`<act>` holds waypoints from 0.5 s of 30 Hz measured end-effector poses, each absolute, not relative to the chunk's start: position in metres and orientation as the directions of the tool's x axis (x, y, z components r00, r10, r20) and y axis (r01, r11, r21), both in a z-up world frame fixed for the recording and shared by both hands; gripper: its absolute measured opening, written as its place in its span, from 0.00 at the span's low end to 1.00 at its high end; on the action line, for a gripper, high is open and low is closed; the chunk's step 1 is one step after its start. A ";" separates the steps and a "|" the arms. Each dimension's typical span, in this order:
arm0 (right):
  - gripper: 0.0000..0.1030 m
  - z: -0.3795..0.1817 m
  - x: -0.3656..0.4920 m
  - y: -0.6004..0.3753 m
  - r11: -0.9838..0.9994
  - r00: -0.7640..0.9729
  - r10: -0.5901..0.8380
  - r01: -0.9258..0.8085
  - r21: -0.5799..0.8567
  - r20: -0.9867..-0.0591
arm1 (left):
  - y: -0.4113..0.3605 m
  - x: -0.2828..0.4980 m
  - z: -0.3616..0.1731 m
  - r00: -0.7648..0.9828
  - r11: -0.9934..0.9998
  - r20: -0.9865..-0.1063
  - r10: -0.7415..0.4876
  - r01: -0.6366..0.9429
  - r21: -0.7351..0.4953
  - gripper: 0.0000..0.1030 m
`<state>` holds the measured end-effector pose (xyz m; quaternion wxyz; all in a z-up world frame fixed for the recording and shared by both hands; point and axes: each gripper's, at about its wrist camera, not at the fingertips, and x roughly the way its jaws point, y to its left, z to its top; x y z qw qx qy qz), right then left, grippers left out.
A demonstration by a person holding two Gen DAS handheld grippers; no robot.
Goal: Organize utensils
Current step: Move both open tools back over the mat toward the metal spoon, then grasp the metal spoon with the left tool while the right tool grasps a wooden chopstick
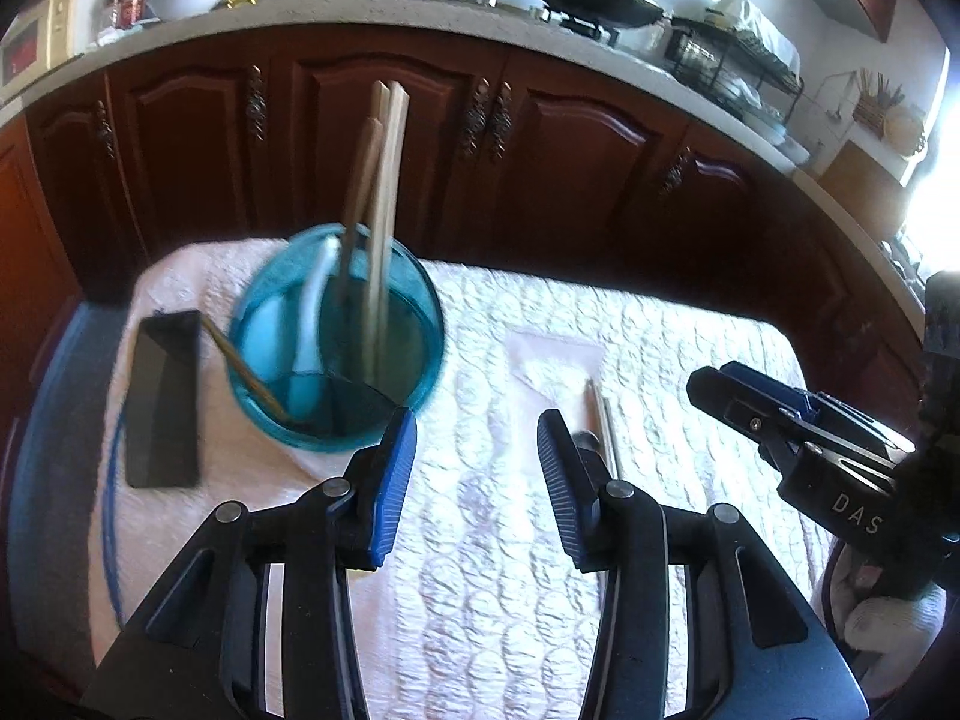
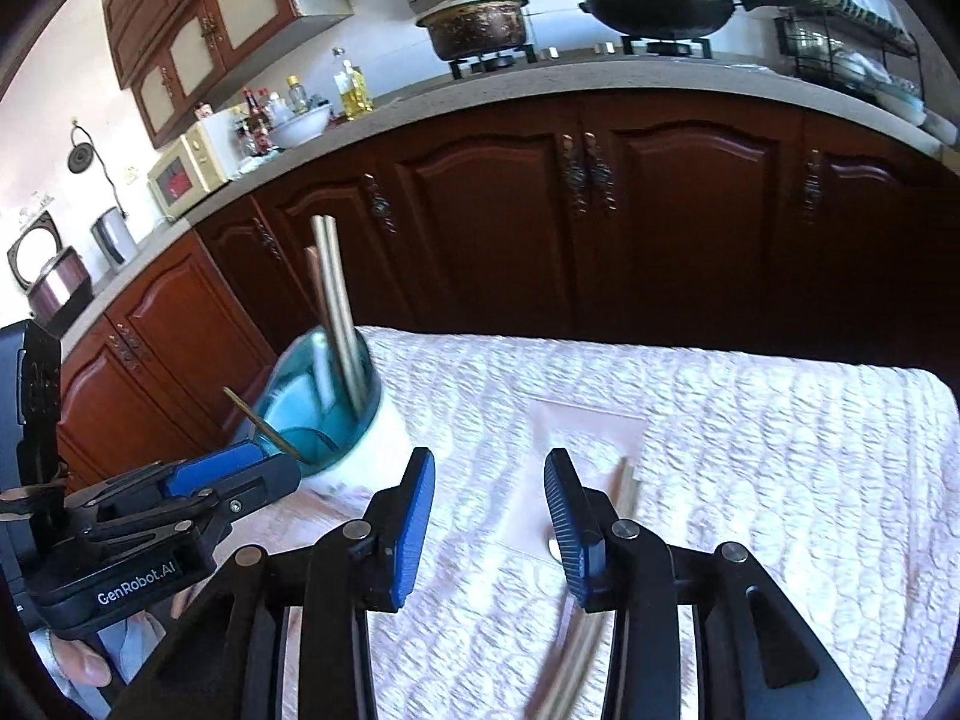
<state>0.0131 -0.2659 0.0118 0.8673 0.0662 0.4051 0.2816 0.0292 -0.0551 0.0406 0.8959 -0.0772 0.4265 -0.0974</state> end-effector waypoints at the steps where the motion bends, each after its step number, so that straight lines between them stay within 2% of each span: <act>1: 0.35 0.009 0.012 -0.271 0.840 0.517 0.531 -0.426 0.336 -0.672 | -0.059 0.029 0.038 0.611 0.968 -0.753 -0.246 0.112 -0.225 0.40; 11: 0.35 -0.023 0.011 -0.308 0.878 0.506 0.468 -0.359 0.316 -0.724 | -0.088 0.033 0.014 0.564 0.961 -0.778 -0.277 0.146 -0.237 0.40; 15: 0.35 -0.052 0.018 -0.320 0.882 0.455 0.460 -0.336 0.331 -0.762 | -0.095 0.036 0.004 0.541 0.962 -0.795 -0.274 0.153 -0.227 0.40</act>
